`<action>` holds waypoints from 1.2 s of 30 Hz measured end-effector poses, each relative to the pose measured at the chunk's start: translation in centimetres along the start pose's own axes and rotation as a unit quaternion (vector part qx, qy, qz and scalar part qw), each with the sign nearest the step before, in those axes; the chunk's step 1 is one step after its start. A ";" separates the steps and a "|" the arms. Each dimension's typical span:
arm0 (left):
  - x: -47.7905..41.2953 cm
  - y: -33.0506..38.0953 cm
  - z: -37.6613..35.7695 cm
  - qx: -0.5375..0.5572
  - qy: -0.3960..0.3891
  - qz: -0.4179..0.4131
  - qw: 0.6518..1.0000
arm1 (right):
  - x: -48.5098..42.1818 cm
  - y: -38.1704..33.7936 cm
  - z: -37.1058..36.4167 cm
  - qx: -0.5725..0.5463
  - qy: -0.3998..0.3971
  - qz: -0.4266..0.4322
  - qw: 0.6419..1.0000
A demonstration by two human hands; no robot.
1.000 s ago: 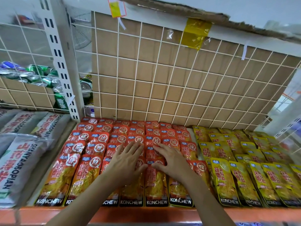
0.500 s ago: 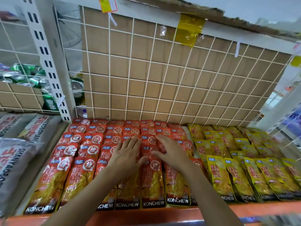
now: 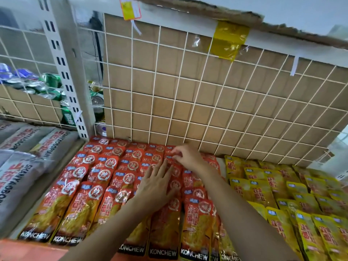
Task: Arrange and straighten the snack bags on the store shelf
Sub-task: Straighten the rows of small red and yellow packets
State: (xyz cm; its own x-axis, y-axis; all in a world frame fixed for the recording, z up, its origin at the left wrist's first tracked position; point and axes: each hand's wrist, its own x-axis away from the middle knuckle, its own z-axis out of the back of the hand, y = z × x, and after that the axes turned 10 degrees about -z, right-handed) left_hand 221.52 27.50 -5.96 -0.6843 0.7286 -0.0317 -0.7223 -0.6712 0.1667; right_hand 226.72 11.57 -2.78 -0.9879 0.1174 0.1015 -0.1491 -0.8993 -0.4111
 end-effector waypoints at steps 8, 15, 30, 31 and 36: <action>0.1 0.5 0.1 -0.008 0.005 0.014 1.000 | -2.3 0.5 -0.4 -0.062 -0.072 -0.013 0.995; 0.2 0.2 -0.3 -0.008 0.016 -0.010 1.000 | -2.7 0.1 -0.6 -0.083 -0.058 -0.036 0.994; 0.5 0.5 0.4 0.030 0.026 -0.041 0.998 | -2.1 -0.9 -0.9 -0.092 -0.021 -0.063 0.994; 0.5 0.5 0.4 0.037 0.021 -0.039 0.998 | -2.1 -0.9 -0.9 -0.089 -0.020 -0.063 0.994; 0.5 0.5 0.4 0.035 0.015 -0.037 0.999 | -1.6 -1.2 -0.7 -0.063 -0.011 -0.051 0.997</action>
State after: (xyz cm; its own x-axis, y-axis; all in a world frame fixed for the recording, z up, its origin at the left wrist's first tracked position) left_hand 220.84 27.53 -5.47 -0.6320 0.7713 -0.0754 -0.7635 -0.6030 0.2313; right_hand 228.47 12.78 -3.04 -0.9664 0.1950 0.1676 -0.2542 -0.8229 -0.5081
